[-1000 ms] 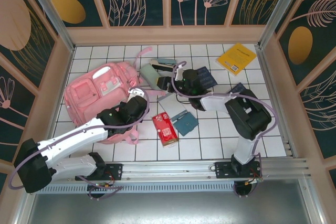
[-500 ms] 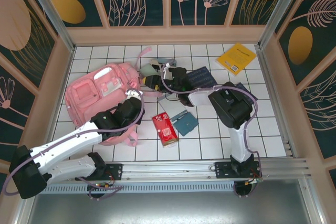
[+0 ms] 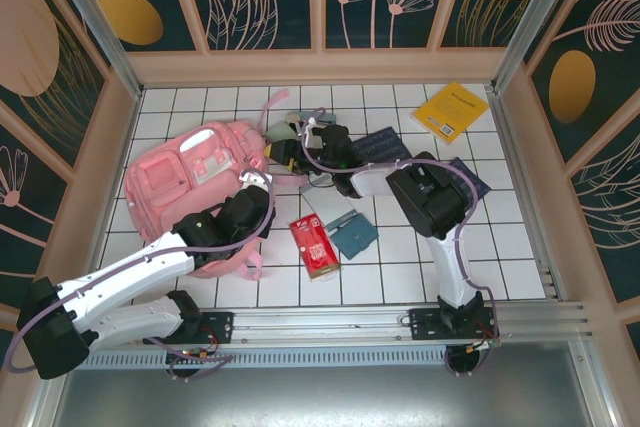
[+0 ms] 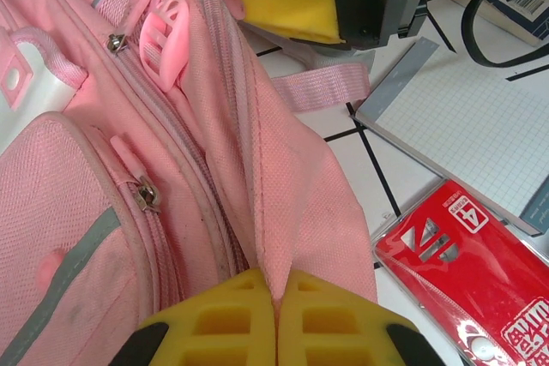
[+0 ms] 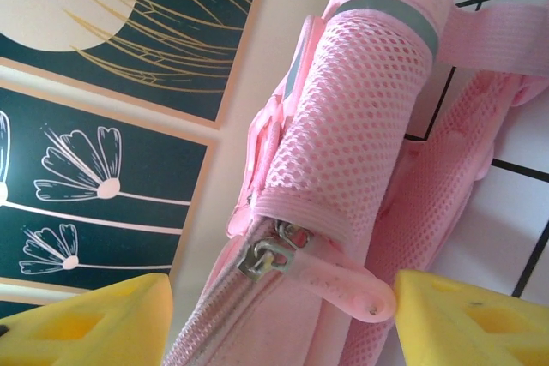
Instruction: Pack books, pencil case, and school supplies into a backpack
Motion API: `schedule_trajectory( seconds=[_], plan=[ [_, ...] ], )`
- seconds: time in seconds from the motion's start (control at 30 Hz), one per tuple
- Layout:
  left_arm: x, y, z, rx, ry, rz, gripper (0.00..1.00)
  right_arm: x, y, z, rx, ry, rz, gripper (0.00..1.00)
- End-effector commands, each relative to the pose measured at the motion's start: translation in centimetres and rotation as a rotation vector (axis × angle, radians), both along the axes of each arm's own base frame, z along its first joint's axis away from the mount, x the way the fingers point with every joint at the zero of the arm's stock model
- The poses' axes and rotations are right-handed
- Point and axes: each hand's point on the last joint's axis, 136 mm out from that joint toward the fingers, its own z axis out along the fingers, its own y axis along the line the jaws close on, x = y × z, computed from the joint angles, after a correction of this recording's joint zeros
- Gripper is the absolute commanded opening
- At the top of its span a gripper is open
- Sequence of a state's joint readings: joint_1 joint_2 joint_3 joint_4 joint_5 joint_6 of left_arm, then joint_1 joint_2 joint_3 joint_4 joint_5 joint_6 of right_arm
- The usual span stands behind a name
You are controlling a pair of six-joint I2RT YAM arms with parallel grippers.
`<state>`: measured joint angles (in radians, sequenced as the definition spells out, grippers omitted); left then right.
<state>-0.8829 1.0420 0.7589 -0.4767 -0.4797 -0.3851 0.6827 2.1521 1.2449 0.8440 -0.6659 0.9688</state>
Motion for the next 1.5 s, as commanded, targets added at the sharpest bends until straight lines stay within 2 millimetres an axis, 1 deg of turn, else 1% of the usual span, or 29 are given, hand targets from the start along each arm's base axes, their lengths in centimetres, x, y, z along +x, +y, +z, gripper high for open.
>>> schedule_trajectory(
  seconds=[0.0,0.13,0.2,0.43,0.5,0.57,0.83,0.93,1.0,1.2,1.33,1.47],
  plan=[
    [0.7,-0.3,1.8,-0.046,-0.059,0.012,0.00,-0.5,1.0,1.6,0.061,-0.023,0.056,0.67],
    [0.6,-0.3,1.7,-0.049,-0.059,0.012,0.00,-0.7,1.2,2.0,0.076,-0.023,0.065,0.66],
    [0.6,-0.3,1.7,-0.050,-0.059,0.013,0.00,-0.6,1.2,1.9,0.074,-0.022,0.063,0.66],
    [0.6,-0.2,1.9,-0.054,-0.064,0.013,0.00,-0.3,1.4,-0.2,0.051,0.026,0.058,0.70],
    [0.6,-0.2,1.8,-0.053,-0.062,0.013,0.00,-0.3,1.4,-0.4,0.050,0.029,0.056,0.70],
    [0.6,-0.2,1.9,-0.053,-0.063,0.013,0.00,-0.3,1.4,-0.3,0.051,0.027,0.057,0.70],
    [0.5,-0.1,1.8,-0.047,-0.065,0.017,0.00,-0.6,0.7,1.5,0.037,-0.027,0.038,0.66],
    [0.6,-0.1,1.7,-0.047,-0.063,0.017,0.00,-0.6,0.4,1.6,0.018,-0.042,0.025,0.65],
    [0.5,-0.1,1.5,-0.043,-0.061,0.017,0.00,-0.5,0.2,1.7,0.010,-0.046,0.014,0.61],
    [0.6,-0.1,1.5,-0.044,-0.060,0.016,0.00,-0.6,-0.2,2.2,0.007,-0.057,0.007,0.57],
    [0.6,-0.1,1.3,-0.038,-0.056,0.014,0.00,-0.6,-0.2,2.3,0.010,-0.059,0.008,0.48],
    [0.6,-0.2,1.2,-0.038,-0.053,0.013,0.00,-0.7,-0.3,2.5,0.010,-0.067,0.004,0.45]
  ],
)
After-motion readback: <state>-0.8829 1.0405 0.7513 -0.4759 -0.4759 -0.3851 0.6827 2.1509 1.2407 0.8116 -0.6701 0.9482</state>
